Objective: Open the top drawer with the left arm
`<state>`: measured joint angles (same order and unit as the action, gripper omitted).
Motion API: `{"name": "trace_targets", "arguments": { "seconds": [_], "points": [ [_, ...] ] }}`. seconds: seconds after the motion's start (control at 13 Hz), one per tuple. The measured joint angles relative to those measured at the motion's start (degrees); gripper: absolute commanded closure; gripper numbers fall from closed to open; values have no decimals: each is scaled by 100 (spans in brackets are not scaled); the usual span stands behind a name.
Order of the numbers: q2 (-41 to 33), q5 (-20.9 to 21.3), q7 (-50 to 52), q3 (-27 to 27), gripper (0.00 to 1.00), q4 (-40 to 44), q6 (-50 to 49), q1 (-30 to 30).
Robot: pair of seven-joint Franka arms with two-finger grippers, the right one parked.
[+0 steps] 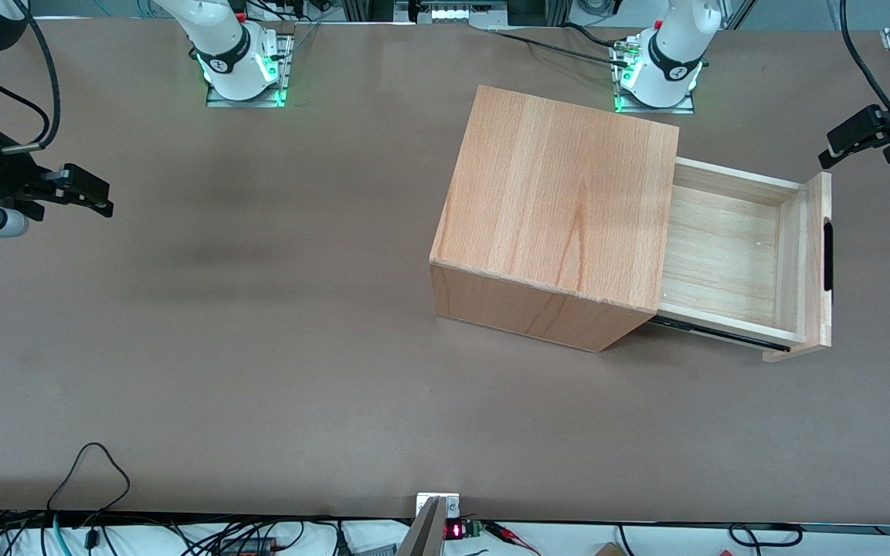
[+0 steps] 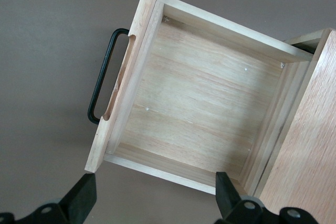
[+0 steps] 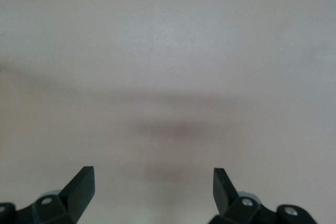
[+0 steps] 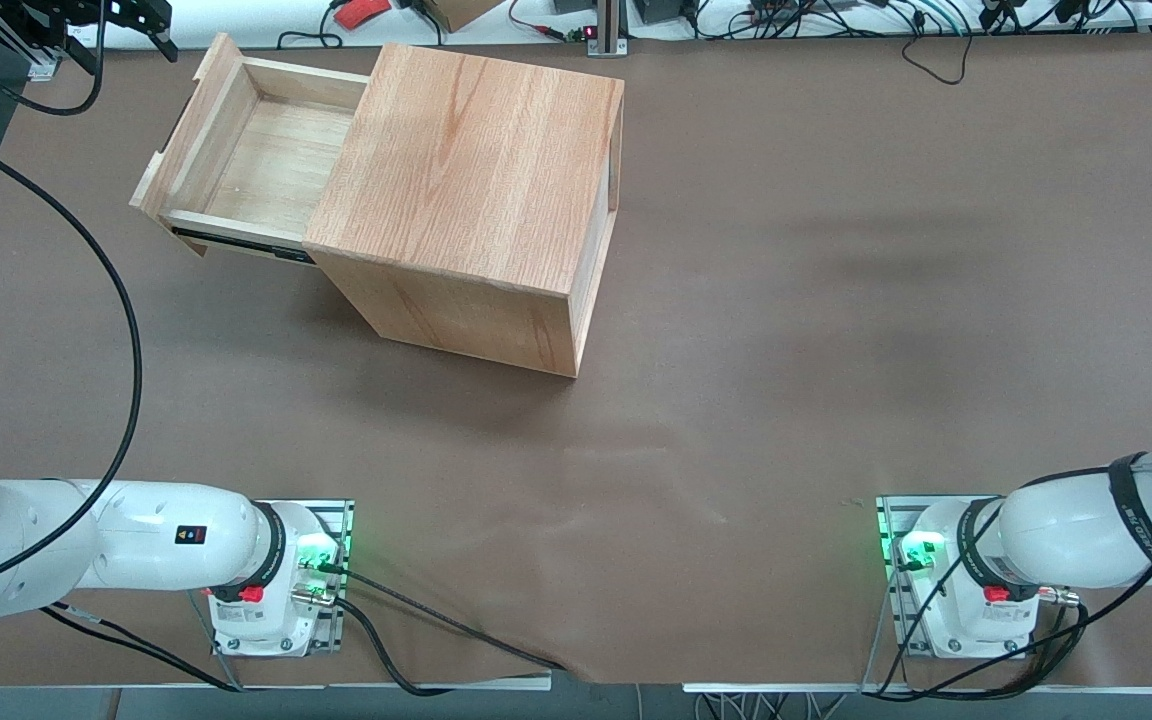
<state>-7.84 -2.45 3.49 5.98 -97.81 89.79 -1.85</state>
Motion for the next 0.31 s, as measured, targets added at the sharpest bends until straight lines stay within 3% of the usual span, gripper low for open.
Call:
{"name": "trace_targets", "arguments": {
  "seconds": [0.31],
  "points": [
    [0, 0, -36, -4, 0, -1, 0, -5]
  ]
}}
